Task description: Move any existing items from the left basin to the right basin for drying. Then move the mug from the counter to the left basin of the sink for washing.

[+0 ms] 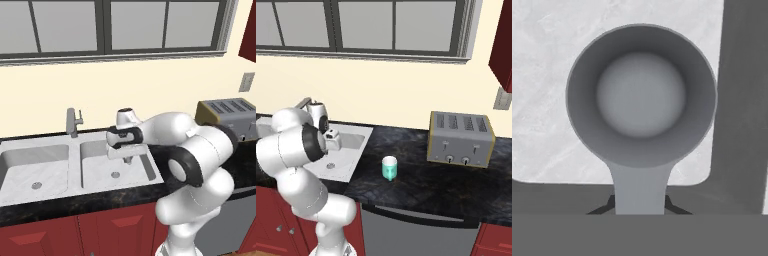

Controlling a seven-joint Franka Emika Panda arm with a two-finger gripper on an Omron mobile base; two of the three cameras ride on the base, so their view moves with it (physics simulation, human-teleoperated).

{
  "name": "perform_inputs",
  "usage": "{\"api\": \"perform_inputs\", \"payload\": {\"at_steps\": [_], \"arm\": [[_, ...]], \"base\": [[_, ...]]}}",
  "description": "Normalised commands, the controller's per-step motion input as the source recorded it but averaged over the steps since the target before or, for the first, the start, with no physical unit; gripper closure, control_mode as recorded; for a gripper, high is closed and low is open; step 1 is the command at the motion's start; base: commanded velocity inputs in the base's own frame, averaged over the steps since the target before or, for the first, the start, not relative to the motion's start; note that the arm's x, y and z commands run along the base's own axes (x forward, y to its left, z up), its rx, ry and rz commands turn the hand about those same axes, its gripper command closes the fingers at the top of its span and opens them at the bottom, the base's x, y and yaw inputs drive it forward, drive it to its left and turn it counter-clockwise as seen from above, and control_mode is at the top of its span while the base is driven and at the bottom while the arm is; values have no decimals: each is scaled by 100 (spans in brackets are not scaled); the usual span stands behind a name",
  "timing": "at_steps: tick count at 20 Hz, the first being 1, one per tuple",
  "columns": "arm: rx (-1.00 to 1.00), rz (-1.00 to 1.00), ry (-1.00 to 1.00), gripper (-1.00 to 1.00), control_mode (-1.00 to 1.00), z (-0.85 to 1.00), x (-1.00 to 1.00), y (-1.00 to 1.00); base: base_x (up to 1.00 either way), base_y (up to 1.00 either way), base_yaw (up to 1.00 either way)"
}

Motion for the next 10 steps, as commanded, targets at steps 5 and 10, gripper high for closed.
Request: {"api": "perform_inputs", "payload": {"at_steps": [5,10], "arm": [[1,0,7,100,-100,-32,32,0],[0,0,6,100,-100,-34,31,0]], "base": [[0,0,0],[0,0,0]]}}
